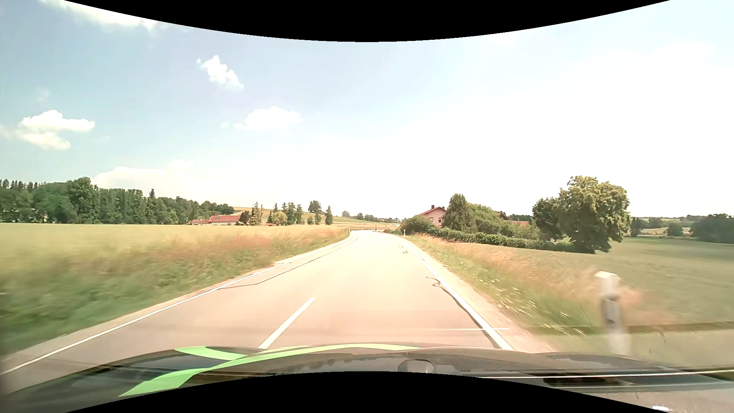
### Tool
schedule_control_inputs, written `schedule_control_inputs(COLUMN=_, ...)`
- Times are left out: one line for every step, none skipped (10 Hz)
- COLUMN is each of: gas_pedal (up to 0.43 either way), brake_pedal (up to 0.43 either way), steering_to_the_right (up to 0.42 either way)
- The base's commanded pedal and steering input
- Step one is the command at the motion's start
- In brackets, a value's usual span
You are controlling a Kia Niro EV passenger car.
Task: Follow the waypoints while adhering to traffic rules and regulations
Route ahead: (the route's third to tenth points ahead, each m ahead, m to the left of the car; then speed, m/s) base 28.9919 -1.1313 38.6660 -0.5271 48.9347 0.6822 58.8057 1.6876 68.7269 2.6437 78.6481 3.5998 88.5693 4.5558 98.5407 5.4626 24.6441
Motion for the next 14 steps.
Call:
schedule_control_inputs(gas_pedal=0.157, brake_pedal=0.0, steering_to_the_right=-0.002)
schedule_control_inputs(gas_pedal=0.197, brake_pedal=0.0, steering_to_the_right=-0.002)
schedule_control_inputs(gas_pedal=0.228, brake_pedal=0.0, steering_to_the_right=-0.003)
schedule_control_inputs(gas_pedal=0.268, brake_pedal=0.0, steering_to_the_right=-0.005)
schedule_control_inputs(gas_pedal=0.28, brake_pedal=0.0, steering_to_the_right=-0.006)
schedule_control_inputs(gas_pedal=0.311, brake_pedal=0.0, steering_to_the_right=-0.006)
schedule_control_inputs(gas_pedal=0.319, brake_pedal=0.0, steering_to_the_right=-0.007)
schedule_control_inputs(gas_pedal=0.331, brake_pedal=0.0, steering_to_the_right=-0.01)
schedule_control_inputs(gas_pedal=0.339, brake_pedal=0.0, steering_to_the_right=-0.012)
schedule_control_inputs(gas_pedal=0.358, brake_pedal=0.0, steering_to_the_right=-0.014)
schedule_control_inputs(gas_pedal=0.358, brake_pedal=0.0, steering_to_the_right=-0.014)
schedule_control_inputs(gas_pedal=0.358, brake_pedal=0.0, steering_to_the_right=-0.014)
schedule_control_inputs(gas_pedal=0.358, brake_pedal=0.0, steering_to_the_right=-0.014)
schedule_control_inputs(gas_pedal=0.339, brake_pedal=0.0, steering_to_the_right=-0.015)
